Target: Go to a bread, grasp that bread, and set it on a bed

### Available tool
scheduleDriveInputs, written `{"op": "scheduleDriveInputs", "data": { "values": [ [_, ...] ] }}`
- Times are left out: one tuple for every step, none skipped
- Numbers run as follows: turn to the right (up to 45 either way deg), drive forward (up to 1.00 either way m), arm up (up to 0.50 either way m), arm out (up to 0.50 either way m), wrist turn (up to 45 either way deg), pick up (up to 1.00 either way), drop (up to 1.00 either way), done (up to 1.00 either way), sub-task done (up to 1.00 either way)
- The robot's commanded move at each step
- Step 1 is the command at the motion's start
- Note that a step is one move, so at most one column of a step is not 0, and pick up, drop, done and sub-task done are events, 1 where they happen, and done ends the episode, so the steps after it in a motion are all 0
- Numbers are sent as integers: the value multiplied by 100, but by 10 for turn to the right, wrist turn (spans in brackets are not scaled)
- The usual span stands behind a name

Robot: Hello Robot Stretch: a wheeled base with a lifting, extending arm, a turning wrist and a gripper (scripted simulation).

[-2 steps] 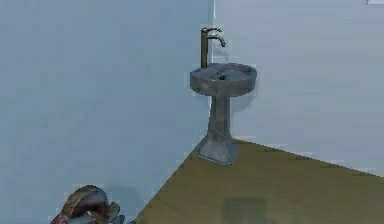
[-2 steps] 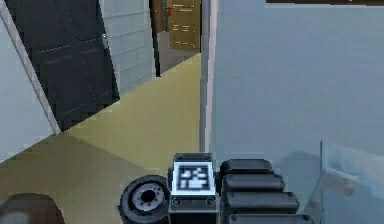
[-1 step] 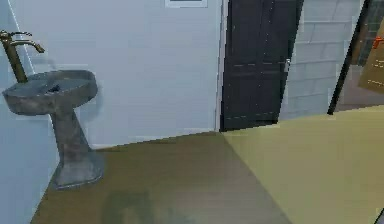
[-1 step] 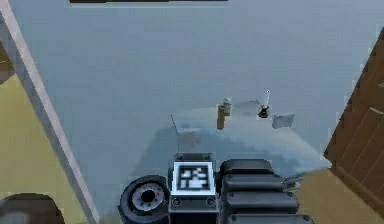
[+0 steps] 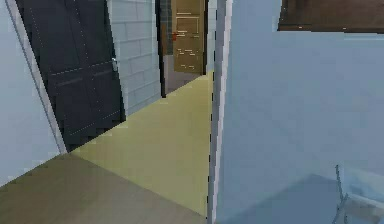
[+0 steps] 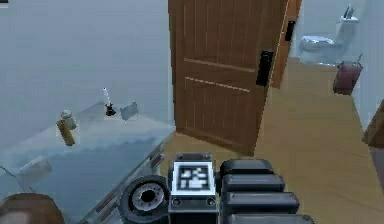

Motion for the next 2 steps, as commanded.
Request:
{"op": "scheduleDriveInputs", "data": {
  "values": [
    [180,0,0,0,0,0,0,0,0],
    [0,15,0,0,0,0,0,0,0]
  ]
}}
